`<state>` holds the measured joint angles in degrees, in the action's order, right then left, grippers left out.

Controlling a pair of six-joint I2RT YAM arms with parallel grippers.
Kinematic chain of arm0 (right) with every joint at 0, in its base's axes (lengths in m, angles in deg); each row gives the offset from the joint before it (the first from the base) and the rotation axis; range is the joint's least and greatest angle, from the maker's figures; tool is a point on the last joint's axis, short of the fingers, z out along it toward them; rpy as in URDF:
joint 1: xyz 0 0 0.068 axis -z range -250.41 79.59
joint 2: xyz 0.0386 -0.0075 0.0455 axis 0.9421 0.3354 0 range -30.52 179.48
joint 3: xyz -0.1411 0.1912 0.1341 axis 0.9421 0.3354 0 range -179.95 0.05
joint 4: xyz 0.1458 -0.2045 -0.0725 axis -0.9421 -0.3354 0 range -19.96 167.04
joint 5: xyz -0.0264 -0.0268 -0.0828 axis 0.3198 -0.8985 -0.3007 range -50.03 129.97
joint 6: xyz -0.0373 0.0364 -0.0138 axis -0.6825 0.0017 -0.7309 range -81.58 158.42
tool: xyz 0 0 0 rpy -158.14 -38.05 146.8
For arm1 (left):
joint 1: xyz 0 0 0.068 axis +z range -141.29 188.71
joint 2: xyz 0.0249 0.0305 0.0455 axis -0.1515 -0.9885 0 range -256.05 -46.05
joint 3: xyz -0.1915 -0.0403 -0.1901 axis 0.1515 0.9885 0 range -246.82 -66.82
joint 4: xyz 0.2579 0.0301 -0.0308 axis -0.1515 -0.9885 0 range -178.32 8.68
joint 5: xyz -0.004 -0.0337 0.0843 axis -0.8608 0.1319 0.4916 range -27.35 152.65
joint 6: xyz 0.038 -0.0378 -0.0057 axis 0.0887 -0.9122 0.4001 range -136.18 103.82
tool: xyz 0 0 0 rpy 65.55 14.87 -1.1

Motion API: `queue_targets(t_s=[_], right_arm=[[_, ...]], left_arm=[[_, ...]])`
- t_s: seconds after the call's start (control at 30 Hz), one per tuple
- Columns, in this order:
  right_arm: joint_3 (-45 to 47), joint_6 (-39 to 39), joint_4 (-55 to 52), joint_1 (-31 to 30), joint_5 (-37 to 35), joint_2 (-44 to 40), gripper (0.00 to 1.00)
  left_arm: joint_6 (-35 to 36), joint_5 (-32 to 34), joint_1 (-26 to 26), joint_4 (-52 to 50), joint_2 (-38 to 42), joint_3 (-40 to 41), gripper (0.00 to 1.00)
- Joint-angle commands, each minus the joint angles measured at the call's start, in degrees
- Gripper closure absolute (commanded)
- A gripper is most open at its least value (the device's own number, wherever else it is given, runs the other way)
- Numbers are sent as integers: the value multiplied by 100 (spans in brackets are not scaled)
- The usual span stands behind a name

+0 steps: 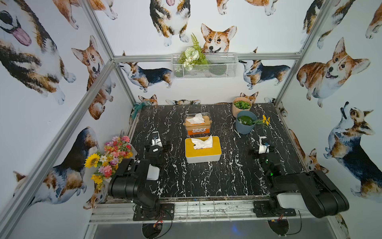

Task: Put the tissue paper into the tissue box
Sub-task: Reset both arms

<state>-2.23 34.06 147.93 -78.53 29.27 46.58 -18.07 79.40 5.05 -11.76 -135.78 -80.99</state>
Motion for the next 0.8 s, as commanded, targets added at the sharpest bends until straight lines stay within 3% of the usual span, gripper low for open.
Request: queue_targets(t_s=[0.0, 0.03, 0.07, 0.13, 0.2, 0.3, 0.37, 0.43, 0.53, 0.63, 0.77], right_arm=[[44, 287, 798, 547, 566, 122, 0], [52, 408, 1234, 763, 1048, 435, 0], [3, 433, 1647, 786, 1065, 786, 0], [-505, 433, -5, 793, 968, 406, 0], [-488, 567, 640, 800, 722, 745, 0], [-302, 620, 514, 640, 242, 415, 0], [-210, 370, 1014, 625, 583, 641, 0], [-361, 366, 437, 613, 605, 475, 0], [-221, 394, 856, 614, 530, 562, 0], [-478, 423, 268, 668, 662, 518, 0], [-558, 477, 239, 820, 1000, 595, 0]], left_arm=[[72, 116, -38, 195, -18, 11, 0], [76, 126, -43, 190, -18, 11, 0], [81, 135, -47, 190, -18, 7, 0], [84, 153, -56, 204, -18, 13, 0], [84, 158, -61, 211, -18, 12, 0], [84, 170, -65, 202, -27, 12, 0], [83, 170, -65, 205, -27, 11, 0], [84, 167, -65, 205, -25, 11, 0], [84, 168, -65, 207, -22, 9, 0], [90, 177, -73, 216, -18, 20, 0], [147, 328, -163, 290, -27, 45, 0]])
